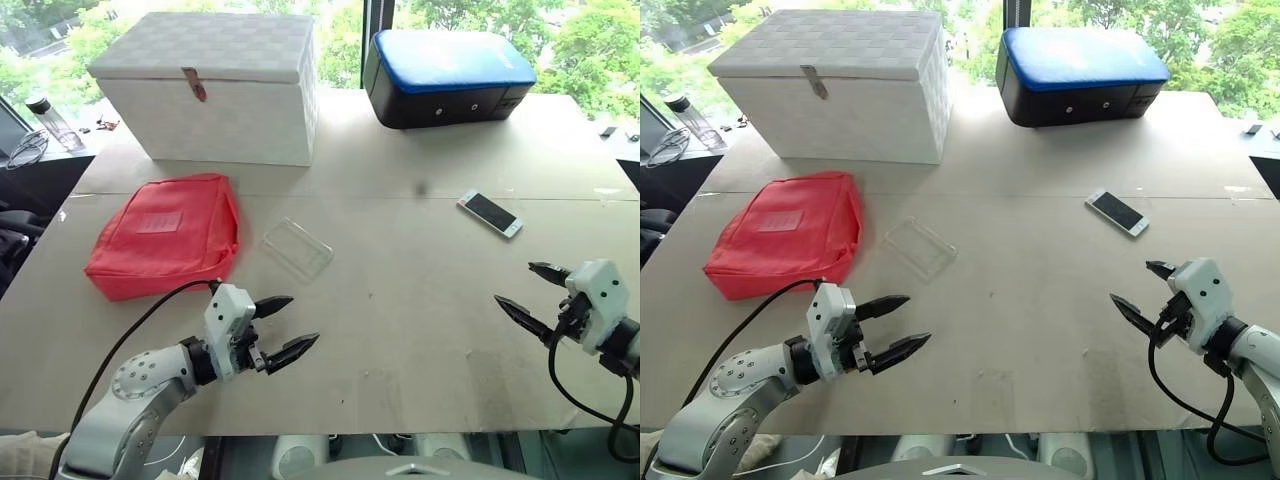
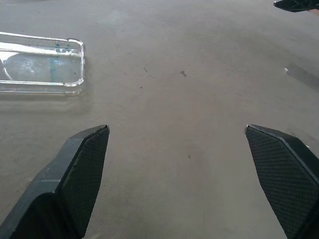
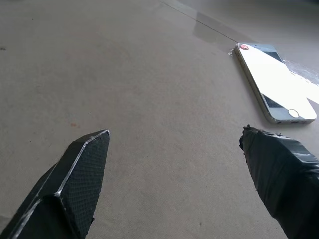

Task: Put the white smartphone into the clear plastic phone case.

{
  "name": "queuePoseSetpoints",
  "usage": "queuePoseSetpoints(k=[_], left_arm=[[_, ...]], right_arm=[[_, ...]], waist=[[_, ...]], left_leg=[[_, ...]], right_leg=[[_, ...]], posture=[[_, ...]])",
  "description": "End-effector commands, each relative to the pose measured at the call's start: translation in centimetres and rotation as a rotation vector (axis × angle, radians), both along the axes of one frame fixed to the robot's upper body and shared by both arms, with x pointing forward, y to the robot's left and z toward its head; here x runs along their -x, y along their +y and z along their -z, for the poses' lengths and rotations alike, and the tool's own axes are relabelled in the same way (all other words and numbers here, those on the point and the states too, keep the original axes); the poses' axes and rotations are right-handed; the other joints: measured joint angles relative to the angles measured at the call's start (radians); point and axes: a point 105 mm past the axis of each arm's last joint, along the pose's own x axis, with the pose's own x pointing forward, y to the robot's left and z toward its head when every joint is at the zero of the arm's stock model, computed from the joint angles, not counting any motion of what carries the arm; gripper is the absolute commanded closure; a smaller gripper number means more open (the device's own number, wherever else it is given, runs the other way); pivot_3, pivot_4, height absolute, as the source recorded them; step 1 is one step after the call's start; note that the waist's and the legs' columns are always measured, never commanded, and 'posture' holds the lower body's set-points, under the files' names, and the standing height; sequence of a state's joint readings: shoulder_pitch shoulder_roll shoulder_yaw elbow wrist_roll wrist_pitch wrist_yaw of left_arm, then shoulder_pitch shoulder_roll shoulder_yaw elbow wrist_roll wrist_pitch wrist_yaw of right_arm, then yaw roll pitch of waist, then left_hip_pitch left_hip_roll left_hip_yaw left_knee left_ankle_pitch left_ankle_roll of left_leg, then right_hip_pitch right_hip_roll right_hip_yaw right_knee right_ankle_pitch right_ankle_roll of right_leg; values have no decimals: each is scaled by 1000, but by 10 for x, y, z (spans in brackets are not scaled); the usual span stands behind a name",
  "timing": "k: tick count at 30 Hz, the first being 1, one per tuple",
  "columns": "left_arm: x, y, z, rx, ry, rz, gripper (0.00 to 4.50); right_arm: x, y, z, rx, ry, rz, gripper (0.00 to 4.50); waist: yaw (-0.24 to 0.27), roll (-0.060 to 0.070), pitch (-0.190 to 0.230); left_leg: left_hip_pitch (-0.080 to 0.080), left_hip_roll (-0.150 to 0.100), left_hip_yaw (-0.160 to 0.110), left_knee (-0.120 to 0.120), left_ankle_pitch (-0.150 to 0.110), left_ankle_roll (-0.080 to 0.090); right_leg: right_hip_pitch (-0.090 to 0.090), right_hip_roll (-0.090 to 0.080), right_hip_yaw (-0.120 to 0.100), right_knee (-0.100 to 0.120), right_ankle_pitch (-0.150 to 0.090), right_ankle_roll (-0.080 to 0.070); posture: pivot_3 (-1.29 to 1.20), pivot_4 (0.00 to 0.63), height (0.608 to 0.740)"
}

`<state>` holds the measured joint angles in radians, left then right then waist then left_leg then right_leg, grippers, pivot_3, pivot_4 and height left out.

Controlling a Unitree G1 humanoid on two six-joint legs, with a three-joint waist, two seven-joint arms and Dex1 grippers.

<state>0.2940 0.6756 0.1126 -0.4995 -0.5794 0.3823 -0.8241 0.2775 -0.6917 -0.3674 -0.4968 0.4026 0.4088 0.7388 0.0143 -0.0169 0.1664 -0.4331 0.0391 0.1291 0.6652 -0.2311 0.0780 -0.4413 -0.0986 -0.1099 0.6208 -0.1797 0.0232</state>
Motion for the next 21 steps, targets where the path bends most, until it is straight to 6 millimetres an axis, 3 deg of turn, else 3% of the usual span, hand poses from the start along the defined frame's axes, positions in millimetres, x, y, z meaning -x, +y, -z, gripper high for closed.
queuePoseSetpoints(k=[1,3,7,12,15,21], left_arm=[[-12,-2,-21,-20,-90,25,69],[-29,2,-32,-48,-128,61,69],[-46,12,-37,-124,-140,148,69],[-68,33,-39,-293,-148,279,69],[-84,42,-38,-380,-155,357,69],[-127,40,-22,-499,-163,437,69]], right_arm=[[7,13,-18,1,-69,-66,64],[10,33,-31,-62,-121,-128,64],[16,50,-38,-95,-126,-228,64],[49,77,-48,-150,-85,-485,64],[57,81,-48,-174,-62,-525,64],[64,86,-36,-169,-59,-512,64]], waist=[[1,0,0],[13,1,1],[10,5,-2],[8,5,-2],[10,5,-2],[28,3,-3]], left_leg=[[0,0,0,0,0,0],[-1,0,-1,0,0,0],[0,1,-2,0,0,0],[-1,-1,-1,0,-1,0],[-1,0,-1,0,-2,0],[-2,-1,-1,4,-4,2]], right_leg=[[0,0,0,0,0,0],[0,0,-2,0,0,0],[1,-4,-9,0,0,0],[0,-4,-14,-1,0,0],[0,-2,-15,-2,-1,-1],[2,-4,-15,-3,-1,0]], posture=[[0,150,740],[0,150,740],[0,150,740],[0,150,740],[0,150,740],[0,150,740]])
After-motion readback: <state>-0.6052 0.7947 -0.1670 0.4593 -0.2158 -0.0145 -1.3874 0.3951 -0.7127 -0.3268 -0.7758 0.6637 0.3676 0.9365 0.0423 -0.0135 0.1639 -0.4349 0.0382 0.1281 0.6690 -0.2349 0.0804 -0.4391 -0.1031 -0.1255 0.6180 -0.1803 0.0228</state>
